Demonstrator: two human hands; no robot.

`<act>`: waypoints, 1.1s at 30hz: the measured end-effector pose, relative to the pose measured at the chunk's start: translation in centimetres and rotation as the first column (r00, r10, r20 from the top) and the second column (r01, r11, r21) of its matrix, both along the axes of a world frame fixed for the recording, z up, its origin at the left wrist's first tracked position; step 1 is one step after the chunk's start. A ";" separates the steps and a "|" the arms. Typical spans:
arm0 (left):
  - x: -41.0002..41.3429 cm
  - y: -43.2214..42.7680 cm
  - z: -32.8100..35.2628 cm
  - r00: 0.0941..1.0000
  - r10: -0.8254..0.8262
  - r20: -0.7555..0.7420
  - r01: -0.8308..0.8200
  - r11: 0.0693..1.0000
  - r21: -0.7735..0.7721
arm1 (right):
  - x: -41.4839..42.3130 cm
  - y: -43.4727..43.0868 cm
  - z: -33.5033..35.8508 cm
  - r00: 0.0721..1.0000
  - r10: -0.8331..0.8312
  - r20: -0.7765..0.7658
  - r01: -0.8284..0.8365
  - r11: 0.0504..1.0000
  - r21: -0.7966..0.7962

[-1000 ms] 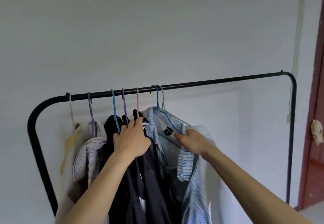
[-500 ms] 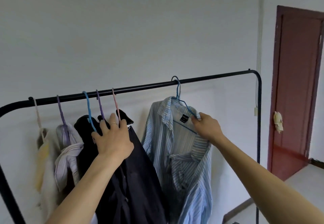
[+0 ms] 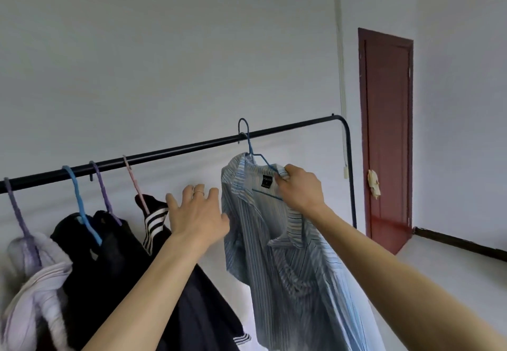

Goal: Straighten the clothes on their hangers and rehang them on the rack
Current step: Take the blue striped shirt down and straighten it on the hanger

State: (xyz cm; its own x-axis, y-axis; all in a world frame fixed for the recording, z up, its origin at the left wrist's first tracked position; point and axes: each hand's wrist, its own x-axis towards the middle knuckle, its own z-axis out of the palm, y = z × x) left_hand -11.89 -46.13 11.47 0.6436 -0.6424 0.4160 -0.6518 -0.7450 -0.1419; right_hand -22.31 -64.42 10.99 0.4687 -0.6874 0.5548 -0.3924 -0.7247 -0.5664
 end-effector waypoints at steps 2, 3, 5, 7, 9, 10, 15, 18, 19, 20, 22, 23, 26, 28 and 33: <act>0.2 -0.3 -0.2 1.000 0.003 -0.014 -0.003 1.000 -0.001 | 0.4 0.1 0.1 1.000 -0.013 -0.021 0.013 1.000 -0.004; 0.3 -0.4 -0.3 1.000 0.000 -0.008 -0.001 1.000 -0.013 | 0.7 0.3 0.2 0.999 -0.014 -0.030 0.013 1.000 -0.009; 0.7 -0.2 -0.2 0.997 0.003 0.076 0.002 0.998 -0.064 | 1.4 0.7 0.9 0.999 -0.015 -0.033 0.014 0.999 -0.030; 1.5 0.5 0.6 0.972 0.046 0.230 -0.011 0.988 -0.152 | 2.1 1.4 1.8 1.000 -0.005 -0.024 0.003 0.999 -0.053; 2.9 1.6 1.7 0.956 0.116 0.271 -0.048 0.968 -0.244 | 2.4 2.1 2.1 1.000 0.009 -0.007 -0.009 0.998 -0.055; 3.7 2.2 2.1 0.960 0.148 0.240 -0.079 0.958 -0.275 | 2.2 2.4 1.9 1.000 0.018 0.001 -0.018 0.999 -0.044; 6.2 4.3 1.8 0.959 0.211 0.190 -0.167 0.961 -0.222 | -2.0 4.4 -2.7 0.987 0.084 0.140 -0.078 0.996 -0.047; 5.1 4.2 1.5 0.972 0.188 0.139 -0.161 0.969 -0.186 | -6.2 4.8 -6.3 0.964 0.157 0.214 -0.164 0.986 0.016; 4.2 4.0 1.4 0.981 0.156 0.114 -0.133 0.973 -0.188 | -7.8 4.8 -7.5 0.955 0.185 0.230 -0.200 0.979 0.041; 3.1 3.6 1.1 0.991 0.097 0.092 -0.077 0.977 -0.199 | -9.3 4.7 -8.7 0.947 0.208 0.245 -0.231 0.971 0.067; 0.2 2.5 0.0 0.995 -0.081 0.053 0.091 0.972 -0.217 | -12.4 4.3 -10.9 0.936 0.243 0.256 -0.276 0.955 0.105; -1.7 1.6 -0.9 0.981 -0.192 0.031 0.194 0.961 -0.197 | -14.4 3.9 -12.3 0.936 0.246 0.251 -0.285 0.950 0.131; -6.5 -1.4 -3.7 0.884 -0.467 -0.023 0.462 0.881 -0.104 | -19.6 2.7 -15.3 0.951 0.234 0.201 -0.267 0.951 0.156; -9.2 -3.5 -5.6 0.826 -0.559 -0.077 0.557 0.829 -0.052 | -22.7 2.2 -16.3 0.960 0.216 0.176 -0.244 0.957 0.158; -16.5 -7.3 -11.5 0.691 -0.672 -0.267 0.618 0.741 -0.264 | -31.9 -0.7 -19.2 0.993 0.047 0.112 -0.062 0.989 0.136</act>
